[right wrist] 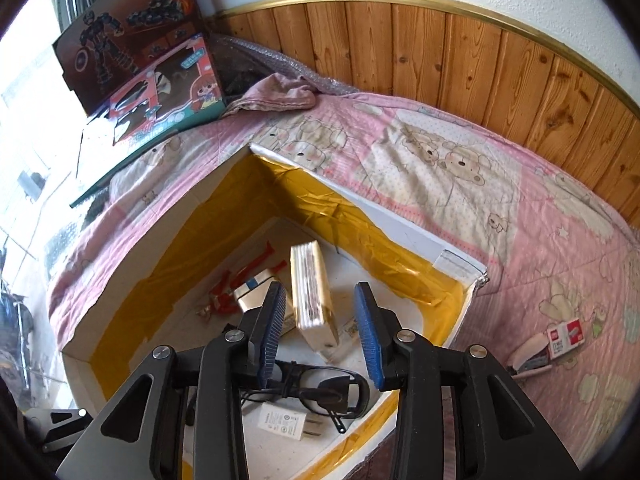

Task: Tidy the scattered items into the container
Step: 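Open the right tool to drop the tissue pack while the left tool drops the tape roll, then withdraw both open tools from the box back over the bedspread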

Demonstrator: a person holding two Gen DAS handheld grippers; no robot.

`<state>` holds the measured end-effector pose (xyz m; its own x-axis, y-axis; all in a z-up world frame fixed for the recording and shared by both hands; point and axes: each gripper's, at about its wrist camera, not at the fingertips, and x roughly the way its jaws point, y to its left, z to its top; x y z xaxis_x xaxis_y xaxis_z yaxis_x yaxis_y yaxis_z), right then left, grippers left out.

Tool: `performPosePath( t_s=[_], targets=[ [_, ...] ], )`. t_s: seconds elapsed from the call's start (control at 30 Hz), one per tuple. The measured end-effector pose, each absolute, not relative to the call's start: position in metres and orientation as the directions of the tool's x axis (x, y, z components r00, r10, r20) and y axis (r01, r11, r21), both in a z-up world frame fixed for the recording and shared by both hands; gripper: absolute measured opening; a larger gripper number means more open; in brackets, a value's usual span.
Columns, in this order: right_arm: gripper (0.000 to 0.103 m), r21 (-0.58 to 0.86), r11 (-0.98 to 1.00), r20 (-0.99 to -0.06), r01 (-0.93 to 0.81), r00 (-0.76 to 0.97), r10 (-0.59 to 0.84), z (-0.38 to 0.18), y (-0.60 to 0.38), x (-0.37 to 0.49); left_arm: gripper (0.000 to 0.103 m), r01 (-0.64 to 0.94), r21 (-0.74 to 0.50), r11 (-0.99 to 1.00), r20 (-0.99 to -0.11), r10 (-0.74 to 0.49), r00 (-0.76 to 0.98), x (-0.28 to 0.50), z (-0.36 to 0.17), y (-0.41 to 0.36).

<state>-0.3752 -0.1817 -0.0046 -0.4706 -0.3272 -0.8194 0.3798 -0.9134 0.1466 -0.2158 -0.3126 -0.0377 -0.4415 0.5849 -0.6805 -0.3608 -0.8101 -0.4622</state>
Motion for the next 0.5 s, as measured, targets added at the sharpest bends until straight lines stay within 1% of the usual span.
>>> performPosePath(
  t_s=[0.17, 0.27, 0.5],
  targets=[
    [0.038, 0.211, -0.910, -0.802, 0.357, -0.468, -0.370, -0.007, -0.168, -0.372, 0.048, -0.370, -0.488, -0.790, -0.667, 0.612, -0.425, -0.219, -0.038, -0.314],
    [0.038, 0.241, -0.905, -0.794, 0.351, -0.465, -0.392, -0.008, -0.165, -0.369, 0.048, -0.366, -0.478, -0.798, -0.680, 0.600, -0.421, -0.221, -0.040, -0.313],
    [0.038, 0.281, -0.891, -0.778, 0.356, -0.460, -0.429, -0.003, -0.166, -0.359, 0.048, -0.355, -0.480, -0.802, -0.681, 0.596, -0.426, -0.224, -0.038, -0.314]
  ],
)
